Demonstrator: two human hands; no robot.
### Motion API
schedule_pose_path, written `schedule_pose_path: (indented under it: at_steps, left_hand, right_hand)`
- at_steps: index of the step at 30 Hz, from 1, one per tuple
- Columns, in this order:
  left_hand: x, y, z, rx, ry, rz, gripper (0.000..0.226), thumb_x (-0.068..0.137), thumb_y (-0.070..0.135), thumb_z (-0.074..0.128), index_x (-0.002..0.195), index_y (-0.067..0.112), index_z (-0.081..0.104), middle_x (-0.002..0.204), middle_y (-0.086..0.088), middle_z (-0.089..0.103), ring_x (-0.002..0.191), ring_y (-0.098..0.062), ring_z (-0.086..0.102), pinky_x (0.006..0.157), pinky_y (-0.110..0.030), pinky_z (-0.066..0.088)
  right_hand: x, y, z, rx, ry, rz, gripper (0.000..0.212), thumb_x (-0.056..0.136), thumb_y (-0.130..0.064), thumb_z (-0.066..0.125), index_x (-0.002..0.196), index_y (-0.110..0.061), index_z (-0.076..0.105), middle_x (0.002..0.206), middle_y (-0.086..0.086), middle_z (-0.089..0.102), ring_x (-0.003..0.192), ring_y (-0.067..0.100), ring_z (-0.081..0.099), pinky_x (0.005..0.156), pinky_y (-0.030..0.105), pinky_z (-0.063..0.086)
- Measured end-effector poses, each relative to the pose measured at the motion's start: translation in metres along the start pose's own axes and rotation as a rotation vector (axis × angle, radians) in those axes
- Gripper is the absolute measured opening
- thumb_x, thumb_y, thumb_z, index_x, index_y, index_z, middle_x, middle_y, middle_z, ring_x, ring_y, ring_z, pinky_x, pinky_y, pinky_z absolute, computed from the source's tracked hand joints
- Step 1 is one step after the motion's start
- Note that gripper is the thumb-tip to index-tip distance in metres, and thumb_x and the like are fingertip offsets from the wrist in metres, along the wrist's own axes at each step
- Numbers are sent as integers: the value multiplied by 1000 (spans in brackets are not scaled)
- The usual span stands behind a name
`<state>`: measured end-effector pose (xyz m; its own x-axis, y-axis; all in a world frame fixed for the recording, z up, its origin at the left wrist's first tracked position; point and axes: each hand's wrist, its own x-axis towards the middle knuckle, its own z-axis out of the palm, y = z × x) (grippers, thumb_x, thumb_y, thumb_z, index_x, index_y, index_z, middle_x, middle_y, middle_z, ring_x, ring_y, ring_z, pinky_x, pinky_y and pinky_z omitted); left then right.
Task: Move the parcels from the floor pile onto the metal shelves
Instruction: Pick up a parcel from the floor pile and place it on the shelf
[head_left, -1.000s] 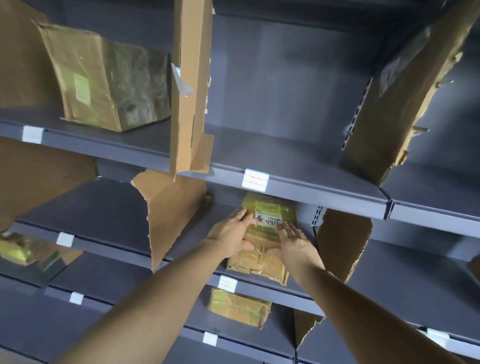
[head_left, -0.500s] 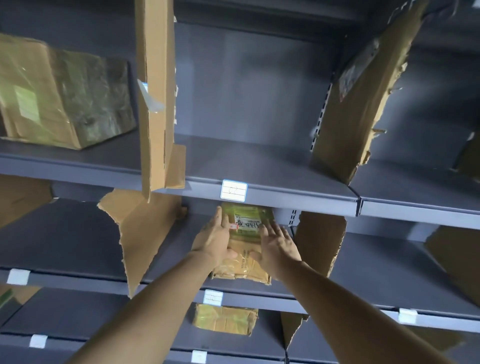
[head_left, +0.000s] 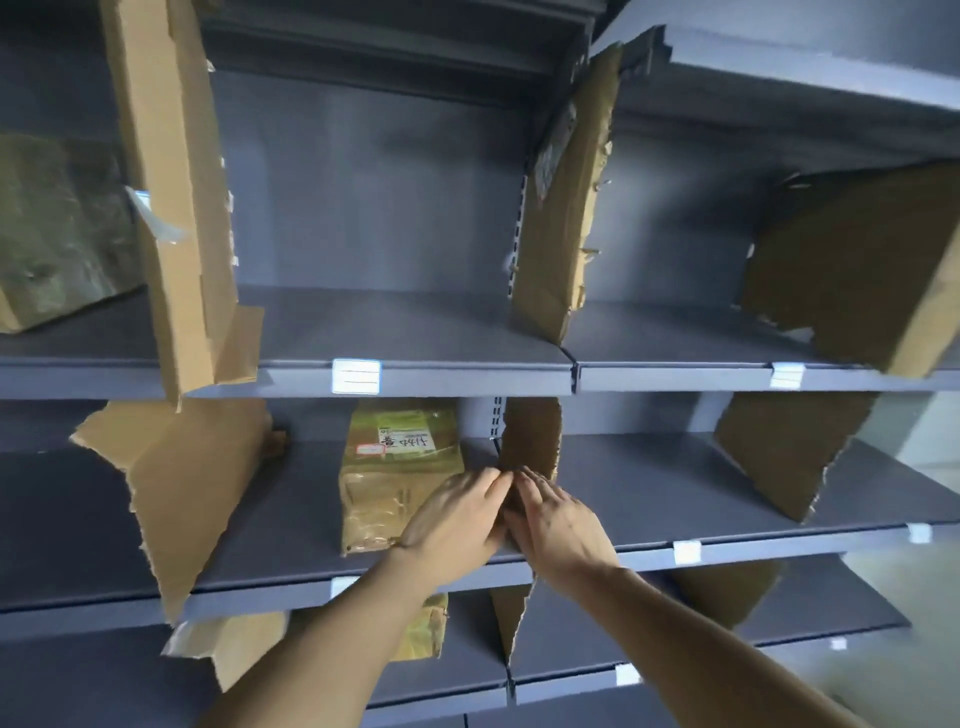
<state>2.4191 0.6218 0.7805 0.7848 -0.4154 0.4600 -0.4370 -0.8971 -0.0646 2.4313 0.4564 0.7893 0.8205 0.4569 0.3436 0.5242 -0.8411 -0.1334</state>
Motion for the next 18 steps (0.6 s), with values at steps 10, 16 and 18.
schedule_pose_path:
  at_steps: [10, 16, 18]
  left_hand:
    - [85, 193, 19, -216, -42, 276, 37, 83, 40, 44, 105, 19, 64, 102, -1, 63, 98, -25, 65, 78, -34, 53]
    - [112, 375, 43, -163, -526, 213, 85, 91, 69, 36, 158, 25, 8, 165, -8, 4, 151, -31, 0, 122, -47, 2]
    - [114, 442, 49, -185, -562, 263, 86, 90, 71, 35, 158, 25, 8, 165, -7, 5, 151, -30, 0, 122, -49, 3]
  right_hand:
    - [-174, 155, -76, -112, -79, 254, 54, 103, -43, 33, 148, -16, 39, 152, 4, 42, 141, 23, 38, 114, 34, 33]
    - [-342, 262, -120, -96, -220, 866, 72, 97, -59, 37, 156, -23, 15, 163, 5, 14, 151, 28, 6, 122, 43, 12]
    - [-409, 295, -137, -99, -233, 1018, 74, 95, -59, 41, 154, -21, 19, 160, 7, 22, 148, 30, 14, 119, 43, 18]
